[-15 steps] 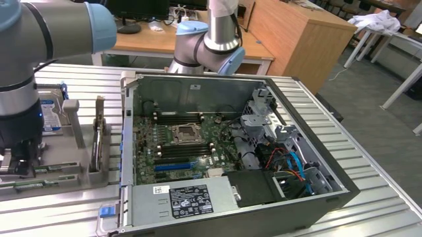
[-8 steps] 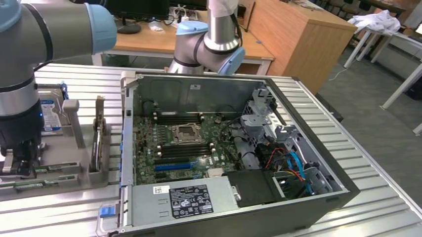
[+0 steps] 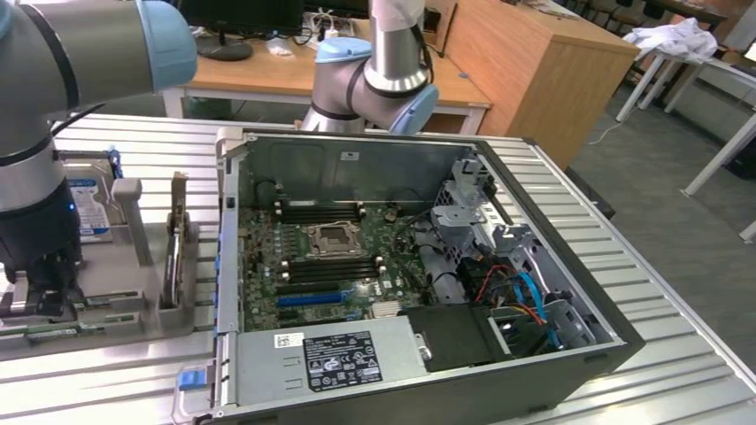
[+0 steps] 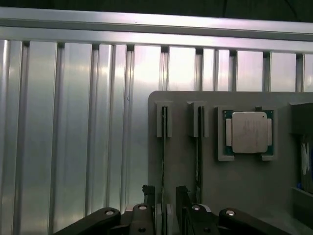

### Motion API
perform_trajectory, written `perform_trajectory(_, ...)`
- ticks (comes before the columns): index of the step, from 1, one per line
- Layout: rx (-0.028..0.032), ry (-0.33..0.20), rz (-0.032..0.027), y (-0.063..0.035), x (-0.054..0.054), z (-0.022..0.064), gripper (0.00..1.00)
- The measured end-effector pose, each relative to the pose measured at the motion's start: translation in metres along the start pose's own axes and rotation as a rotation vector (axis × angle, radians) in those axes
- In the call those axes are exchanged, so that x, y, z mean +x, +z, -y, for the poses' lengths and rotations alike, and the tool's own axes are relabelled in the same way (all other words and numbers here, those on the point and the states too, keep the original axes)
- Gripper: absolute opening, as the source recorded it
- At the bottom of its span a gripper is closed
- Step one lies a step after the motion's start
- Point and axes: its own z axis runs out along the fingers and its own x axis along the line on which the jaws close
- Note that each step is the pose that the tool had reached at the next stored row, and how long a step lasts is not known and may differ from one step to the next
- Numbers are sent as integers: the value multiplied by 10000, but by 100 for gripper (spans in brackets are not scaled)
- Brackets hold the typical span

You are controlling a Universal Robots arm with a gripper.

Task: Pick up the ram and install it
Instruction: 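Pick up the ram and move it above insertion slot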

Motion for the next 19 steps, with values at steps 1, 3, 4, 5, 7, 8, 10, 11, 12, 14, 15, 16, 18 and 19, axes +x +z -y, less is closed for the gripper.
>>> perform_trajectory(1,0,0,0,19,0,1,31)
perform_trajectory(3,0,0,0,56,1,2,31)
perform_trajectory(4,0,0,0,73,1,2,31)
perform_trajectory(5,0,0,0,91,1,3,31)
perform_trajectory(7,0,1,-1,127,2,4,31)
perform_trajectory(8,-1,2,-1,146,4,4,31)
perform_trajectory(10,-1,2,-1,182,8,5,31)
perform_trajectory(11,-1,1,-1,200,10,6,31)
perform_trajectory(12,0,1,0,218,12,6,31)
perform_trajectory(14,0,1,-1,255,16,8,31)
perform_trajectory(15,0,1,-1,273,18,8,31)
perform_trajectory(16,0,0,-1,291,19,9,31)
perform_trajectory(18,-1,1,-1,327,21,9,31)
perform_trajectory(19,-3,1,0,335,22,10,31)
